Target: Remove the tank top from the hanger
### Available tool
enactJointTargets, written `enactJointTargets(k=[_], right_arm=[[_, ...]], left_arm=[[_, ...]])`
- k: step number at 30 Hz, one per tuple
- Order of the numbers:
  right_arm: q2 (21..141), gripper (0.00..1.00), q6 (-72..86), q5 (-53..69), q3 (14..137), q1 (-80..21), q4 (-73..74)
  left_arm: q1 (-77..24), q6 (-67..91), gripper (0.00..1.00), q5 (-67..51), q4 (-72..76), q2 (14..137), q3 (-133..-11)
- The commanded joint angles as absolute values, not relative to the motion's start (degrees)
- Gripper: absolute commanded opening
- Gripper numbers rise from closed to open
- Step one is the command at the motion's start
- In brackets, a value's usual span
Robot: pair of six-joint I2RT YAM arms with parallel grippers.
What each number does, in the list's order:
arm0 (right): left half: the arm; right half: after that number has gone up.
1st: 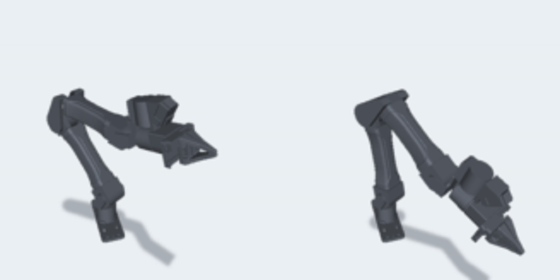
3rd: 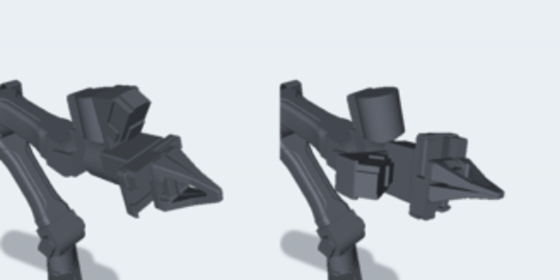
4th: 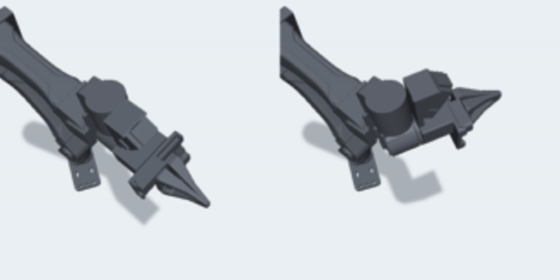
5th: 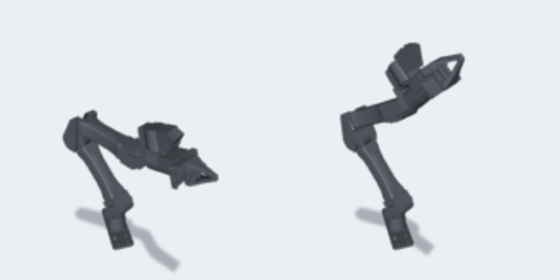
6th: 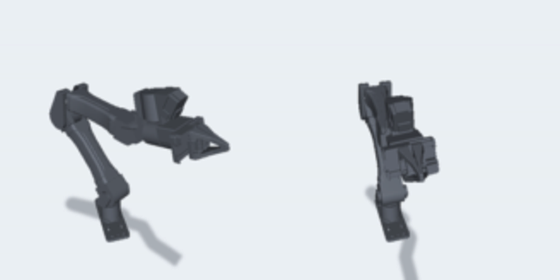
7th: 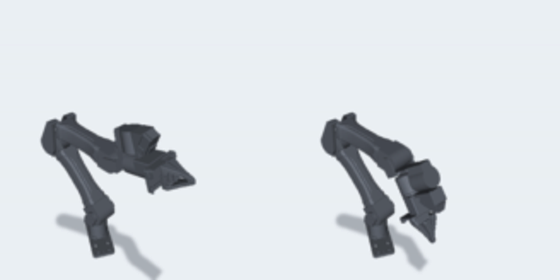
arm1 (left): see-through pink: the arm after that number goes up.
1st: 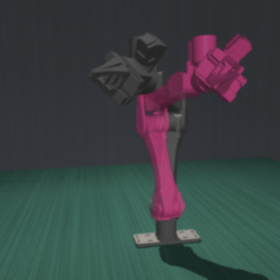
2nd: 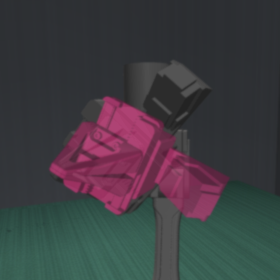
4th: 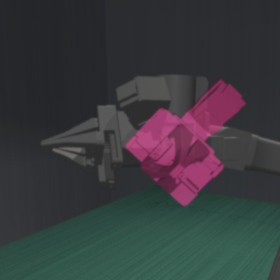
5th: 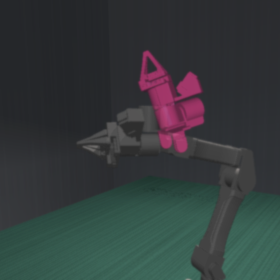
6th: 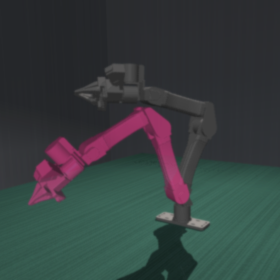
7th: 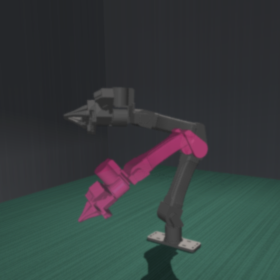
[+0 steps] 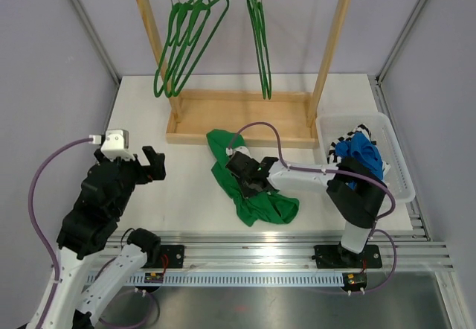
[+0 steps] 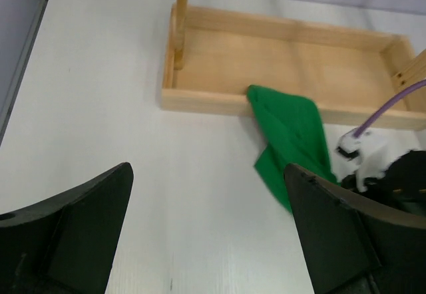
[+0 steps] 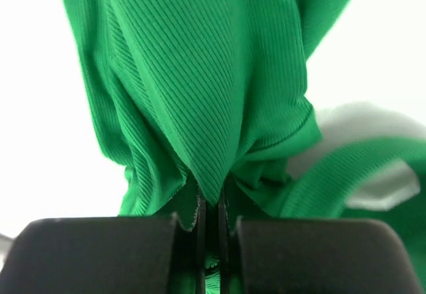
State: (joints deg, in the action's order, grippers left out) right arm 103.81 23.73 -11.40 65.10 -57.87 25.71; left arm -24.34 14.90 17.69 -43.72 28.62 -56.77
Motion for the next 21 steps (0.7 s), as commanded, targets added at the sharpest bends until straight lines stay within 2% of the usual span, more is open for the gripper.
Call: enactJointTargets(k=[1, 2, 5, 10, 15, 21], right_arm=[[92.42, 0.0, 24.08, -13.35, 63.72, -57.83, 29.25], [90.02, 0.0, 24.26, -16.49, 63.55, -57.83, 30.14], [81.93, 0.0, 25.31, -24.48, 64.86, -57.39, 36.54], [72.44, 0.0, 25.58, -30.31, 70.92, -52.65, 47.87], [67.16, 0.0, 24.88, -38.22, 80.22, -47.12, 58.51], [65.56, 0.0, 17.94, -41.74, 91.72, -39.03, 60.81]], left_arm=[[-24.43, 14.49, 0.99, 23.1, -39.39, 22.09, -49.15], [-24.43, 15.2, 0.99, 23.29, -38.68, 20.41, -45.39], [-24.43, 15.2, 0.99, 22.23, -37.7, 17.76, -45.26], [-24.35, 14.86, 0.99, 20.85, -36.3, 17.58, -44.65], [-24.35, 15.03, 0.99, 20.66, -36.74, 18.81, -44.91], [-24.35, 14.94, 0.99, 20.39, -36.47, 18.2, -44.56]])
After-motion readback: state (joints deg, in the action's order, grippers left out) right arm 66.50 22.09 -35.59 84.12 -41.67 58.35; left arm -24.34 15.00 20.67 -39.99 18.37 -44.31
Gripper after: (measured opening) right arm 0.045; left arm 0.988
